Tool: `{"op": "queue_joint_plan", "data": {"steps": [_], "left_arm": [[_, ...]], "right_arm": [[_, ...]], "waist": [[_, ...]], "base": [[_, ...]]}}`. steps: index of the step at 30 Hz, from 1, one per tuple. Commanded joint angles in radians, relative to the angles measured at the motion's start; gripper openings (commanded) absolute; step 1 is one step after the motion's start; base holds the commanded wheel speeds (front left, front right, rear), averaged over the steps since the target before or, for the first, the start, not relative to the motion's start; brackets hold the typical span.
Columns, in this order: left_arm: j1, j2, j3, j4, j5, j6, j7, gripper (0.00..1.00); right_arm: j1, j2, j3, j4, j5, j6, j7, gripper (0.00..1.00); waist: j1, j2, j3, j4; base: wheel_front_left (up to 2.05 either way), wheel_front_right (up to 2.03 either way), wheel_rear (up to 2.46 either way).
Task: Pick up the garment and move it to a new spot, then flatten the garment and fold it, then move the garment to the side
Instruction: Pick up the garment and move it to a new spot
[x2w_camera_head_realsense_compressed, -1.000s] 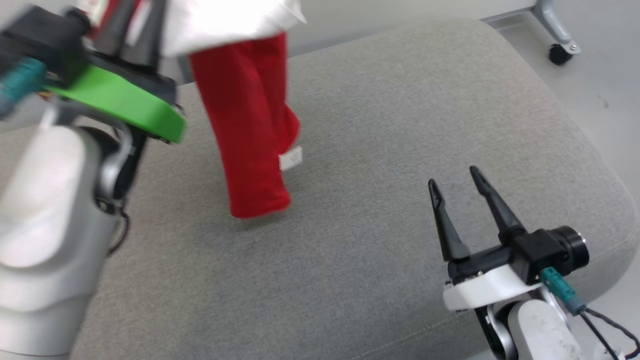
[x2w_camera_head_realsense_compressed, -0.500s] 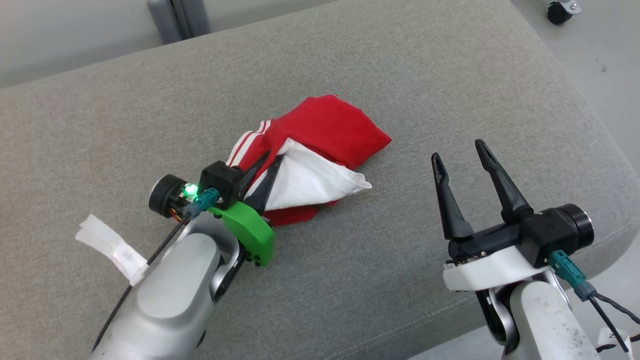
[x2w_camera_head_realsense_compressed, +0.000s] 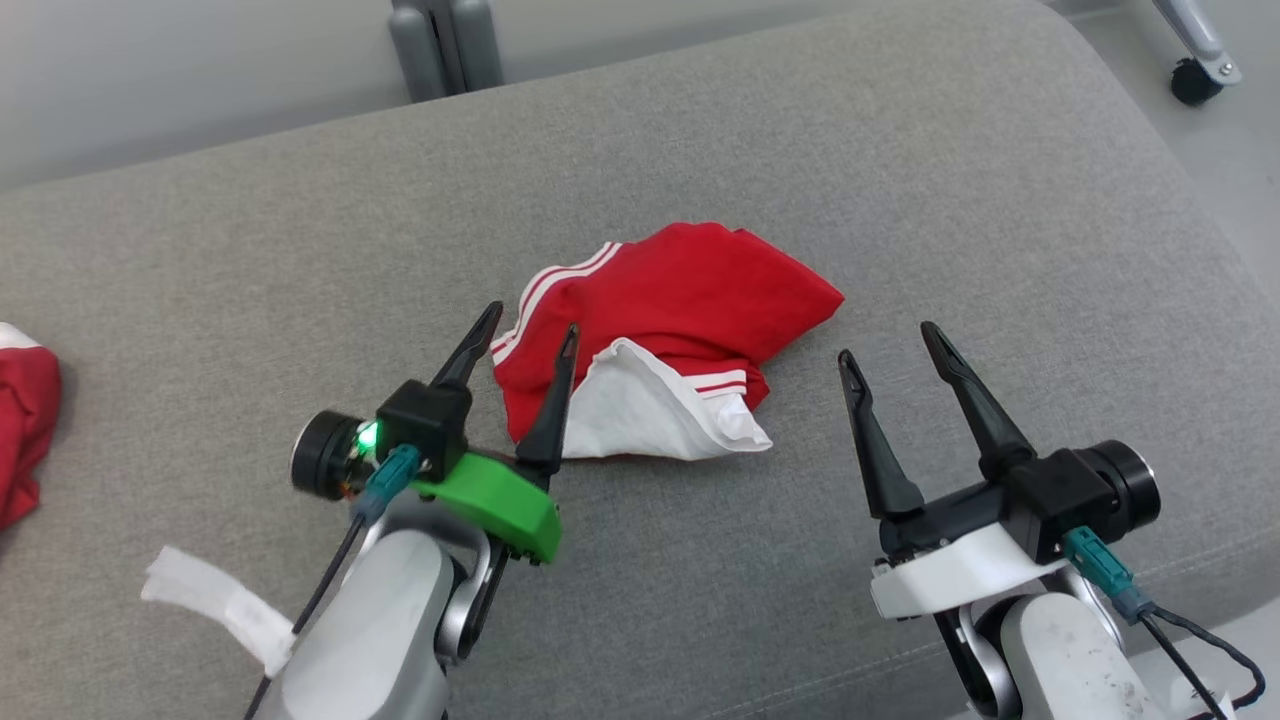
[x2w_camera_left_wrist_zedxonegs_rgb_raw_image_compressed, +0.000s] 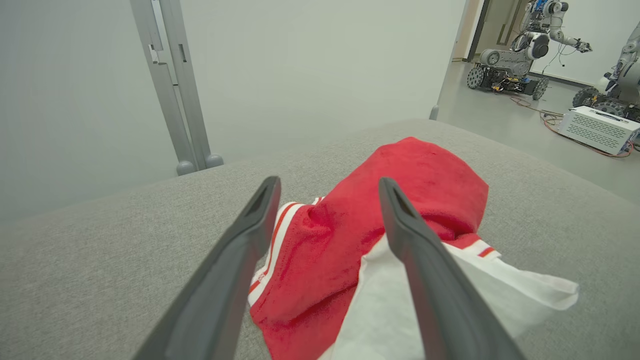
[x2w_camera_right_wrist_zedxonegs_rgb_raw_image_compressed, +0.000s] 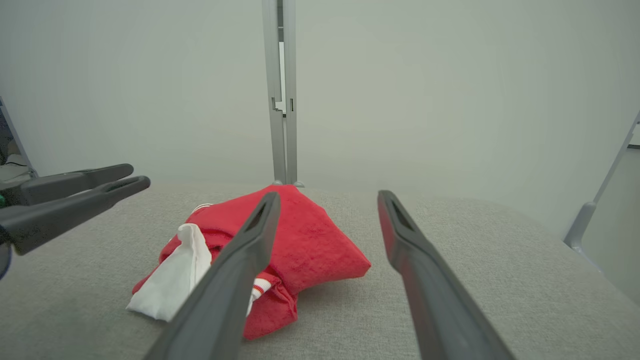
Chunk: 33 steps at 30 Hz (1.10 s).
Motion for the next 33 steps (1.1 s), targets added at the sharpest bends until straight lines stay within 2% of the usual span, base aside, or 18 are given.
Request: {"op": "queue_joint_plan", "data": {"steps": [1,4,7,11,17,20,25,33], "left_arm": [[0.062,0.011,0.03,-0.04,0.016,0.018,-0.003,1.0],[0.174,0.013,0.106,-0.13,0.042,0.048,-0.003,1.0],[0.284,0.005,0.199,-0.218,0.057,0.058,-0.003,1.0],[0.397,-0.007,0.319,-0.314,0.099,0.054,-0.003,1.0],[0.546,-0.049,0.455,-0.449,0.178,0.004,-0.002,1.0],[0.609,-0.065,0.484,-0.484,0.198,-0.033,-0.002,1.0],[0.674,-0.073,0.491,-0.475,0.236,-0.054,-0.002,1.0],[0.675,-0.074,0.466,-0.466,0.215,-0.017,-0.002,1.0]], "right_arm": [[0.019,-0.002,0.004,0.005,-0.009,-0.002,0.0,1.0],[0.04,-0.002,0.009,0.014,-0.01,-0.002,-0.001,1.0],[0.054,-0.002,0.006,0.018,-0.02,-0.002,-0.001,1.0],[0.075,-0.003,-0.012,0.033,-0.039,-0.002,0.0,1.0],[0.114,-0.003,-0.032,0.041,-0.028,-0.002,0.0,1.0],[0.142,-0.002,-0.03,0.03,-0.005,-0.002,0.0,1.0],[0.179,-0.003,-0.019,0.034,0.006,-0.002,0.0,1.0],[0.172,-0.002,-0.018,0.047,0.01,-0.002,0.0,1.0]], "waist": [[0.0,0.0,-0.084,0.063],[0.0,0.0,-0.132,0.085],[0.0,0.0,-0.165,0.108],[0.0,0.0,-0.197,0.124],[0.0,0.0,-0.224,0.14],[0.0,0.0,-0.232,0.145],[0.0,0.0,-0.242,0.149],[0.0,0.0,-0.251,0.146]], "base": [[0.0,0.0,0.0],[0.0,0.0,0.0],[0.0,0.0,0.0],[0.0,0.0,0.0],[0.0,0.0,0.0],[0.0,0.0,0.0],[0.0,0.0,0.0],[0.0,0.0,0.0]]}}
